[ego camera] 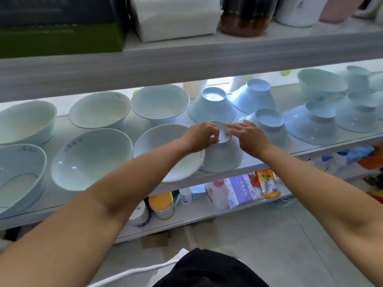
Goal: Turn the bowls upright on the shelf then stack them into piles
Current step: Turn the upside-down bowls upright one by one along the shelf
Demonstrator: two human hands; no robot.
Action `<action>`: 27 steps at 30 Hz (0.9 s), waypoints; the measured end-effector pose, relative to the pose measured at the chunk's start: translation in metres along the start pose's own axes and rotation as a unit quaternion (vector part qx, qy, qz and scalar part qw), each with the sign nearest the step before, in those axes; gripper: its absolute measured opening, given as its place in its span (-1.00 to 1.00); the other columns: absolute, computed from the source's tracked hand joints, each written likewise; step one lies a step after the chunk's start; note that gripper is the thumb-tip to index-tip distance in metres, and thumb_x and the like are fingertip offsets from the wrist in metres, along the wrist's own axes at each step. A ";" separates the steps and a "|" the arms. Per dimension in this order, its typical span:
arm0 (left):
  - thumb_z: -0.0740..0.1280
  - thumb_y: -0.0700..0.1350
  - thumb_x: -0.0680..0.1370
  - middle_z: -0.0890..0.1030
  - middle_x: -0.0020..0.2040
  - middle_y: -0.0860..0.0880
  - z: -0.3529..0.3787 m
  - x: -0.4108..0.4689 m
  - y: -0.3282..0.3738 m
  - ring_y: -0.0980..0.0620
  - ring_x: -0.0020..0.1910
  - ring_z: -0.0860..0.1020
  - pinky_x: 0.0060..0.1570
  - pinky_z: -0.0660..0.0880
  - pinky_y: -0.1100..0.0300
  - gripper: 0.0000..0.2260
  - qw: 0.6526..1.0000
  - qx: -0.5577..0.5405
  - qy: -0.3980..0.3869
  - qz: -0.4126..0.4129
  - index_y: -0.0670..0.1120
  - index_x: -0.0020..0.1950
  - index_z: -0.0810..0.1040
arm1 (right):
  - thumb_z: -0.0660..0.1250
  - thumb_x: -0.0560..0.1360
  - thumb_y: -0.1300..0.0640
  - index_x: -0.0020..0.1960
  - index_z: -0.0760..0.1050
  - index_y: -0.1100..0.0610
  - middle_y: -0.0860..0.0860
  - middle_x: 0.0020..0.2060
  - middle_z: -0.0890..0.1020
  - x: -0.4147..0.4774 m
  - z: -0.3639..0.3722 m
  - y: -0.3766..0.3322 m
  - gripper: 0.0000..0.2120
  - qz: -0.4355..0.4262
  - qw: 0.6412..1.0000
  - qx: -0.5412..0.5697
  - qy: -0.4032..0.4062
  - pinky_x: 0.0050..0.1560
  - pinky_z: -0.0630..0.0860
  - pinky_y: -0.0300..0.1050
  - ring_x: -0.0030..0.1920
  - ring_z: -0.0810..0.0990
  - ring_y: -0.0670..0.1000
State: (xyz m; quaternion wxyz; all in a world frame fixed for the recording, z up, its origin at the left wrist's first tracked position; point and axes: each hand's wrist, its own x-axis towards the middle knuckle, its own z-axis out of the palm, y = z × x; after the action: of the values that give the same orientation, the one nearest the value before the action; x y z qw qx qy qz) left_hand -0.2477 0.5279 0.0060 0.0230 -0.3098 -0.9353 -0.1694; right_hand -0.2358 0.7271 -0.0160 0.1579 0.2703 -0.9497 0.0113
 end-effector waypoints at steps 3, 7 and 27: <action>0.34 -0.13 0.53 0.59 -0.03 -0.18 0.008 0.004 0.015 -0.16 0.01 0.54 -0.03 0.45 0.07 -0.82 0.998 -0.051 -0.015 -0.029 -0.24 -0.10 0.62 | 0.35 0.26 0.53 0.01 0.63 0.16 0.09 0.19 0.62 -0.003 -0.001 0.009 -0.58 -0.015 1.000 0.003 0.007 0.22 0.44 0.20 0.13 0.64 0.15; 0.40 -0.07 0.49 0.58 0.02 -0.16 0.014 0.004 0.036 -0.12 0.09 0.51 0.02 0.47 0.09 -0.81 0.998 -0.031 -0.021 -0.053 -0.21 -0.08 0.60 | 0.38 0.23 0.50 -0.06 0.64 0.14 0.08 0.11 0.66 -0.007 0.000 0.016 -0.61 -0.052 0.998 0.007 0.019 0.13 0.51 0.17 0.03 0.68 0.13; 0.41 -0.26 0.46 0.56 -0.19 -0.14 -0.001 0.013 0.107 0.01 -0.21 0.47 -0.21 0.36 0.26 -0.90 0.910 -0.244 0.189 -0.278 -0.31 -0.11 0.61 | 0.37 0.45 0.25 0.52 0.10 0.06 0.10 0.45 0.33 -0.040 -0.011 0.067 -0.26 -0.002 0.950 0.304 -0.072 0.28 0.38 0.04 0.37 0.40 0.17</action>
State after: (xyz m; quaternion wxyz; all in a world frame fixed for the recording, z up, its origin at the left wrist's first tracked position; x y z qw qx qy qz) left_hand -0.1956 0.6159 0.0414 0.0755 0.0045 -0.8913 -0.4471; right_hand -0.2354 0.8056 -0.0139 -0.0009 0.3076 -0.9096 0.2794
